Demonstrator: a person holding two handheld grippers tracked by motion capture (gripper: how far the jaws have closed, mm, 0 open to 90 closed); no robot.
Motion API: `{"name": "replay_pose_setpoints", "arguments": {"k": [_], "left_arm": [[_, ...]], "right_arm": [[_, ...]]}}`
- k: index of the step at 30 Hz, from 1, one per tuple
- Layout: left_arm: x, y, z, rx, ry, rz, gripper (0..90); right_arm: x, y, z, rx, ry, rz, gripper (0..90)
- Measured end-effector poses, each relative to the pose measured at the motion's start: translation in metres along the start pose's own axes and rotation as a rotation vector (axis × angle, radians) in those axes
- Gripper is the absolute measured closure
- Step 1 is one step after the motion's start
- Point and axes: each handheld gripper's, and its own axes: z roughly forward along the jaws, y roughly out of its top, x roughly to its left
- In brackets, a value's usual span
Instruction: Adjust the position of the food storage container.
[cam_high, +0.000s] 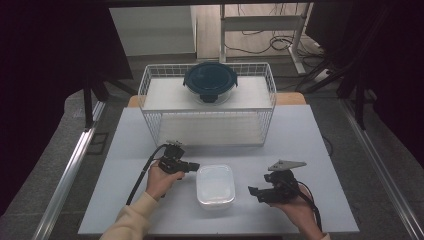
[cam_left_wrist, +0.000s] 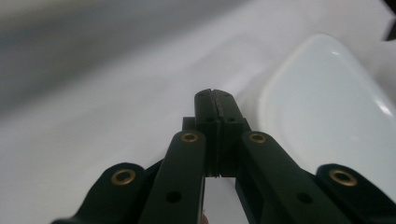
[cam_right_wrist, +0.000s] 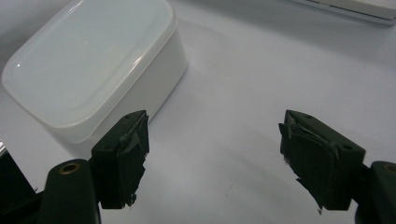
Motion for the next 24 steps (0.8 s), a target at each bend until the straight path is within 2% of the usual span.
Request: {"name": "replay_pose_setpoints", "arguments": {"k": [1,2,3,6,8,10,12,14,18,21,24], "left_arm": [[0.002,0.000,-0.004,-0.017,0.002,0.001,90.0],[0.002,0.001,-0.011,-0.046,0.020,-0.010,90.0],[0.003,0.001,-0.017,-0.062,0.035,-0.004,89.9],[0.001,-0.001,-0.035,-0.101,0.059,-0.007,83.7],[-0.002,-0.004,-0.043,-0.113,0.091,-0.001,74.2],[-0.004,-0.006,-0.048,-0.096,0.091,-0.016,61.1],[-0.005,-0.008,-0.052,-0.082,0.111,-0.024,46.4],[-0.008,-0.010,-0.058,-0.080,0.132,-0.023,37.5],[-0.017,-0.014,-0.071,-0.104,0.141,-0.010,28.0],[-0.024,-0.021,-0.075,-0.111,0.118,0.007,25.4],[-0.028,-0.030,-0.076,-0.119,0.095,-0.011,23.0]], "right_arm": [[0.000,0.000,-0.001,-0.004,0.001,-0.001,23.5],[0.000,0.000,-0.001,-0.008,0.004,0.000,23.5],[-0.001,0.001,-0.002,-0.013,0.005,0.003,23.5],[-0.002,0.001,-0.002,-0.012,0.004,0.007,23.5],[-0.003,0.000,-0.001,-0.009,0.005,0.008,23.5],[-0.003,0.000,-0.001,-0.008,0.008,0.011,23.5],[-0.002,0.001,-0.001,-0.008,0.012,0.012,23.5],[-0.001,0.005,-0.002,-0.015,0.021,0.008,23.5],[0.000,0.018,-0.006,-0.051,0.054,0.016,23.2],[0.003,0.024,-0.007,-0.059,0.076,0.009,23.0],[0.003,0.027,-0.005,-0.063,0.098,0.019,23.0]]}}
